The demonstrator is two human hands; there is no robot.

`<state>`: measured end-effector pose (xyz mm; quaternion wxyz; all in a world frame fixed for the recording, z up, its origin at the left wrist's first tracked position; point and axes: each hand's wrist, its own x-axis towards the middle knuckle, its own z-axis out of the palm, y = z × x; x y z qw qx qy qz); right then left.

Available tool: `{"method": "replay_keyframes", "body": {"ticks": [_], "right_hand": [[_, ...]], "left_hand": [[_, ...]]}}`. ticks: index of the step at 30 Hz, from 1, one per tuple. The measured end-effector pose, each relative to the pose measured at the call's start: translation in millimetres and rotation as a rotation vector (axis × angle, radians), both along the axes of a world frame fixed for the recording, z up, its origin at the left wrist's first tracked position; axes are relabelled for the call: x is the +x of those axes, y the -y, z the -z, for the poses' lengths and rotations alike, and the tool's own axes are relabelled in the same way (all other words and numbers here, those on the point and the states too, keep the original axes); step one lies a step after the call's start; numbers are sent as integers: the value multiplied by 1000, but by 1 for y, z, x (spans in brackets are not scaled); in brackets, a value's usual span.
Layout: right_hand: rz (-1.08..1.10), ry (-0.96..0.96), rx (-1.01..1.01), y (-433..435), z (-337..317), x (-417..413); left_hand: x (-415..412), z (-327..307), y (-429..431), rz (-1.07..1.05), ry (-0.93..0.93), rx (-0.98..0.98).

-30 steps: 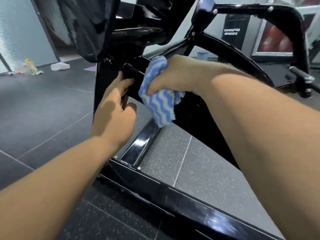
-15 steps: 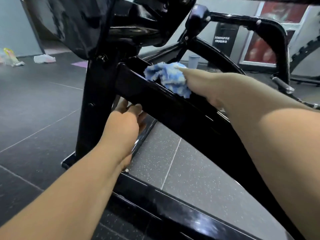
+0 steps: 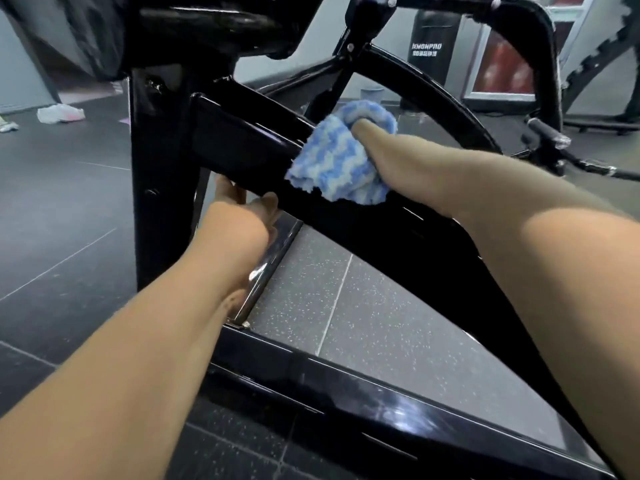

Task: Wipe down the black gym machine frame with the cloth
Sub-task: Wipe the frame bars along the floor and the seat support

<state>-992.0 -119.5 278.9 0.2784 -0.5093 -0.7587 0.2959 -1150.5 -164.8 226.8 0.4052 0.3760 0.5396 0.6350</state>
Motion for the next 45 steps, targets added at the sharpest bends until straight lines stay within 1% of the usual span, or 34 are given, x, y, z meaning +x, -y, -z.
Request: {"method": "replay_keyframes", "body": {"ticks": [1, 3, 7, 9, 11, 12, 14, 17, 20, 21, 23, 24, 25, 26, 28, 30, 31, 32, 34, 35, 37, 38, 40, 41, 43, 44, 45], "right_hand": [[112, 9, 19, 4, 2, 6], [219, 74, 62, 16, 17, 24], [233, 52, 163, 26, 15, 20], [189, 182, 336, 35, 23, 16], [158, 312, 510, 50, 43, 25], [160, 338, 555, 59, 54, 32], [223, 347, 557, 68, 64, 45], [281, 414, 533, 55, 53, 33], [302, 431, 657, 39, 46, -1], [319, 434, 686, 41, 51, -5], [344, 433, 671, 53, 68, 9], [348, 439, 653, 63, 79, 22], [357, 444, 647, 74, 90, 38], [365, 429, 650, 82, 98, 51], [393, 382, 640, 84, 106, 61], [430, 368, 647, 73, 98, 50], [440, 360, 653, 65, 90, 41], [431, 359, 654, 56, 82, 36], [394, 374, 658, 50, 75, 31], [379, 366, 646, 51, 75, 33], [394, 322, 528, 61, 80, 51], [407, 349, 470, 68, 87, 62], [468, 410, 422, 82, 103, 87], [501, 395, 405, 89, 112, 98], [591, 214, 400, 98, 127, 121], [675, 101, 386, 103, 137, 132], [739, 19, 345, 103, 141, 138]], "left_hand": [[-2, 4, -1, 10, 28, -23], [-2, 7, 3, 43, 1, -4], [3, 13, 12, 50, -248, -1], [1, 13, 15, 78, -276, -2], [-1, 15, 16, 91, -215, 23], [-2, 18, 17, 83, -162, 32], [0, 20, 22, 66, -47, 50], [14, 22, 26, 82, 9, 98], [25, 15, 19, 2, 59, 82], [25, 12, 18, -47, 41, 62], [23, 12, 21, -170, -65, 25], [24, 13, 28, -222, -145, 36], [26, 16, 35, -244, -269, 75], [31, 19, 42, -224, -431, 152], [40, 26, 51, -118, -730, 370], [43, 30, 43, -76, -996, 569], [44, 28, 37, -56, -1095, 641], [48, 22, 32, -6, -1168, 686], [56, 9, 24, 162, -1311, 734], [57, 5, 20, 195, -1396, 760], [58, -4, 8, 170, -1607, 853], [55, -9, 3, 164, -1693, 881], [56, -25, 2, 241, -1791, 894], [61, -27, 3, 259, -1824, 870], [80, -24, 5, 225, -1808, 796], [97, -14, 7, 206, -1851, 762], [111, -3, 10, 147, -1952, 714]]}}
